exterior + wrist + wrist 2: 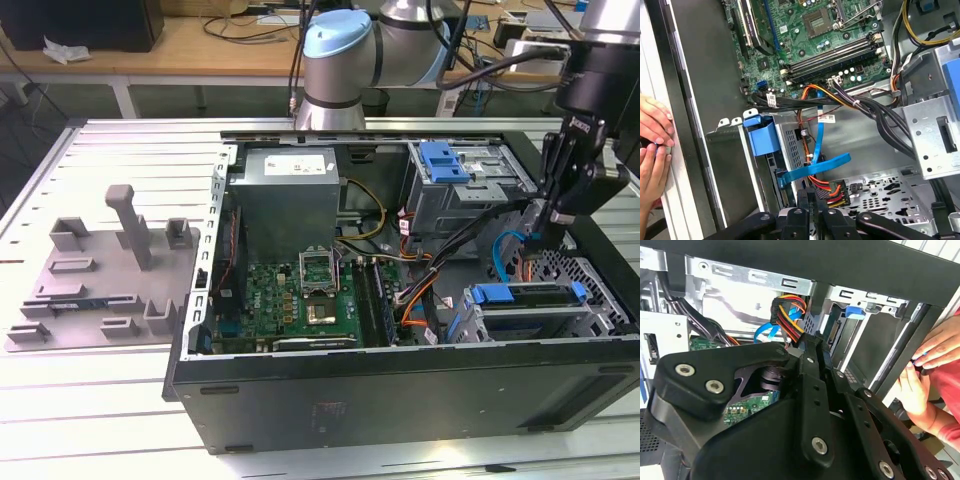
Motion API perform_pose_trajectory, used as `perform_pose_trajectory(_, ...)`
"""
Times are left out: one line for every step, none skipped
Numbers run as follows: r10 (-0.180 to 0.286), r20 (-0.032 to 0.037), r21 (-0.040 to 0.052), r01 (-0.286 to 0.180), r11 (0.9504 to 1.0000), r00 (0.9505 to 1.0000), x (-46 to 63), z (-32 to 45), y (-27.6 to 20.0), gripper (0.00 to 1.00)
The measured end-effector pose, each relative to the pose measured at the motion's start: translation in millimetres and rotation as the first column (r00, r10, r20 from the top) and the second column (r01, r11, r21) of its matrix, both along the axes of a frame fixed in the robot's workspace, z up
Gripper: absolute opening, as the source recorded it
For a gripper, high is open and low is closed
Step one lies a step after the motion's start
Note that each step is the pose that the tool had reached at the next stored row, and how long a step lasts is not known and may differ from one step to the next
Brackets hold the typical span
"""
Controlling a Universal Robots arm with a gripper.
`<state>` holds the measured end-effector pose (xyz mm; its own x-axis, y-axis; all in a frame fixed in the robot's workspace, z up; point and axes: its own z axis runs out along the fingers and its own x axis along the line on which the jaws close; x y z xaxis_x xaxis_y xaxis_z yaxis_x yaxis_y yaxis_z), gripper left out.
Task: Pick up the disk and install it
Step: 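Insert the first disk wire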
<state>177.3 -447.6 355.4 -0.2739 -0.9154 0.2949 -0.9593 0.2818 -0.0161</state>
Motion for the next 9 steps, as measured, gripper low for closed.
perform_pose_trajectory(0.0,0.0008,0.0024,0.0,1.0,1.0,-0.3,0.1,-1.0,0.17)
perform_pose_trajectory(0.001,0.0017,0.005,-0.001,1.0,1.0,-0.6,0.2,-1.9,0.17)
perform_pose_trajectory(0.001,0.0023,0.007,-0.001,1.0,1.0,-0.9,0.3,-2.7,0.17)
perform_pose_trajectory(0.001,0.0033,0.0101,-0.001,0.9999,1.0,-1.4,0.5,-3.9,0.17)
perform_pose_trajectory(0.001,0.004,0.0127,-0.001,0.9999,1.0,-1.7,0.8,-5.0,0.17)
perform_pose_trajectory(0.002,0.0054,0.0177,-0.002,0.9998,1.0,-2.1,1.6,-6.8,0.17)
perform_pose_trajectory(0.003,0.0063,0.0213,-0.003,0.9998,1.0,-2.3,2.7,-8.1,0.17)
perform_pose_trajectory(0.005,0.007,0.0228,-0.005,0.9997,1.0,-2.7,3.3,-8.9,0.17)
perform_pose_trajectory(0.007,0.0075,0.0238,-0.007,0.9997,0.9999,-3.0,3.6,-9.8,0.17)
